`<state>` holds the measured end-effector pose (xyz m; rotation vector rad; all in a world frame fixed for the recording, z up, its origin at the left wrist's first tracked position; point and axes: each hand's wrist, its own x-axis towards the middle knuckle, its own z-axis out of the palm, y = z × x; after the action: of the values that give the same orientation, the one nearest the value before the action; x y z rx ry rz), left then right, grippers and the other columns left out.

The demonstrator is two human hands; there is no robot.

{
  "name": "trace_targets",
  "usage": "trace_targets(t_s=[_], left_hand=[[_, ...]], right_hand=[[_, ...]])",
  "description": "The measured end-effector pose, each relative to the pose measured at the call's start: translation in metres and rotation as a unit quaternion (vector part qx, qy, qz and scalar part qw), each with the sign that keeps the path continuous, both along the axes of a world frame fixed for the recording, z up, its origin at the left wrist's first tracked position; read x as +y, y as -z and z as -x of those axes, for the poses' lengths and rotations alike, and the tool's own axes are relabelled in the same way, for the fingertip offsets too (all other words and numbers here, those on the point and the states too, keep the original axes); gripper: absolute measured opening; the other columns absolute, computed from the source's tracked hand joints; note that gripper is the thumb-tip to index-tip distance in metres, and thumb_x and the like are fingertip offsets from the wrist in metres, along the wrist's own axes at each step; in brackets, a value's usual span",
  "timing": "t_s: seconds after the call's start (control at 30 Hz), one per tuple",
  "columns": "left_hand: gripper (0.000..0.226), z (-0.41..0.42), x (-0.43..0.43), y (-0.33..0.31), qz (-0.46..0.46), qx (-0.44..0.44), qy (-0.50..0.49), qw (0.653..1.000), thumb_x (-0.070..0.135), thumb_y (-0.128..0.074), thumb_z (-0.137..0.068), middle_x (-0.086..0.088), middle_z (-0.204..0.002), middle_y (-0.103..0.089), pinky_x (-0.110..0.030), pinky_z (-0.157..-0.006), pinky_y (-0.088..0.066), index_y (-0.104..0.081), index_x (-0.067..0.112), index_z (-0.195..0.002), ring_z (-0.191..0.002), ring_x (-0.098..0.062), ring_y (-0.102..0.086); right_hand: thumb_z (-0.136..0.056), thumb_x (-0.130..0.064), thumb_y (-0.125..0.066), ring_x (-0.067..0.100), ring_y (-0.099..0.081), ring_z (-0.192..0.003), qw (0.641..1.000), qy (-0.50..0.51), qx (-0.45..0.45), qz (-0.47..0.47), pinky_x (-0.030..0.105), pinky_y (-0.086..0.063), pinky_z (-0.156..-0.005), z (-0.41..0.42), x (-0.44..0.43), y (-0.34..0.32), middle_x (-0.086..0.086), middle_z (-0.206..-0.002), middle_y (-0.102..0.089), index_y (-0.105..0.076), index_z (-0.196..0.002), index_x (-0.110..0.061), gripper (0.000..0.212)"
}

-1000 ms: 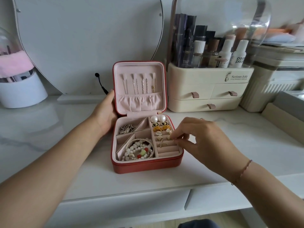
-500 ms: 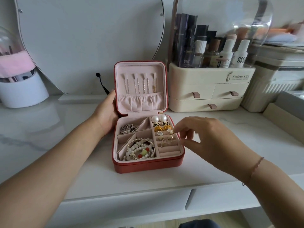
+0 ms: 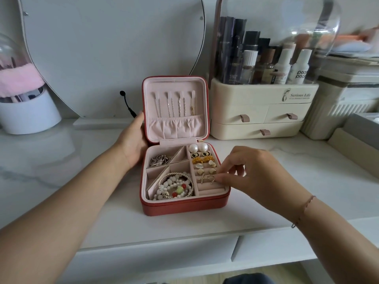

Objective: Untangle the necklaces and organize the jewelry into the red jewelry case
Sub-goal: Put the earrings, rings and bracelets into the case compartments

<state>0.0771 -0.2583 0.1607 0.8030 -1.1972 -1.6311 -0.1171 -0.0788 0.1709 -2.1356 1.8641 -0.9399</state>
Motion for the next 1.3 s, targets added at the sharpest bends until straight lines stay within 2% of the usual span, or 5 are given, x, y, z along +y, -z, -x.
trace_targets(t_s=[0.2, 0.37, 0.6, 1.1, 1.3], left_hand=[[0.043, -0.002, -0.003, 0.002, 0.001, -0.019, -0.005, 1.000, 0.046, -0.044, -0.097, -0.004, -0.117, -0.070, -0.029, -0.084, -0.056, -0.063, 0.020, -0.125, -0.107, -0.020, -0.066], [0.039, 0.000, 0.001, 0.000, 0.002, -0.005, -0.010, 1.000, 0.043, -0.042, -0.098, -0.002, -0.109, -0.072, -0.022, -0.066, -0.057, -0.064, 0.019, -0.121, -0.094, -0.014, -0.071], [0.045, -0.002, -0.001, 0.000, -0.001, -0.020, -0.006, 1.000, 0.047, -0.044, -0.097, -0.004, -0.119, -0.069, -0.030, -0.086, -0.056, -0.062, 0.019, -0.127, -0.109, -0.020, -0.066], [0.032, 0.000, 0.007, -0.005, -0.002, -0.002, -0.021, 1.000, 0.039, -0.041, -0.100, 0.004, -0.091, -0.076, -0.020, -0.059, -0.056, -0.067, 0.022, -0.105, -0.078, -0.009, -0.072], [0.041, 0.001, 0.008, -0.006, -0.028, 0.008, -0.012, 1.000, 0.041, -0.042, -0.099, -0.006, -0.116, -0.070, -0.025, -0.073, -0.059, -0.062, 0.018, -0.126, -0.102, -0.018, -0.068]], right_hand=[[-0.079, -0.022, -0.072, 0.010, -0.050, -0.069, 1.000, 0.004, -0.027, 0.008, 0.018, -0.040, -0.062, 0.009, 0.000, -0.011, -0.008, -0.072, -0.059, -0.073, -0.079, -0.029, 0.007], [-0.078, -0.026, -0.074, 0.004, -0.050, -0.075, 0.999, -0.032, 0.016, -0.030, 0.012, -0.038, -0.062, 0.002, -0.002, -0.016, -0.008, -0.078, -0.059, -0.074, -0.083, -0.034, 0.009], [-0.074, -0.031, -0.077, 0.001, -0.049, -0.075, 0.996, -0.051, 0.053, -0.058, 0.012, -0.038, -0.063, -0.006, -0.007, -0.016, -0.012, -0.076, -0.054, -0.072, -0.080, -0.030, 0.009], [-0.082, -0.032, -0.071, 0.005, -0.037, -0.036, 0.988, 0.077, -0.121, -0.057, 0.012, -0.028, -0.039, -0.008, 0.006, 0.004, -0.007, -0.042, -0.047, -0.067, -0.066, -0.021, 0.019], [-0.083, -0.022, -0.069, 0.004, -0.040, -0.049, 0.996, 0.009, -0.070, -0.057, 0.013, -0.035, -0.050, 0.011, 0.000, -0.013, -0.011, -0.056, -0.049, -0.071, -0.079, -0.029, 0.009]])
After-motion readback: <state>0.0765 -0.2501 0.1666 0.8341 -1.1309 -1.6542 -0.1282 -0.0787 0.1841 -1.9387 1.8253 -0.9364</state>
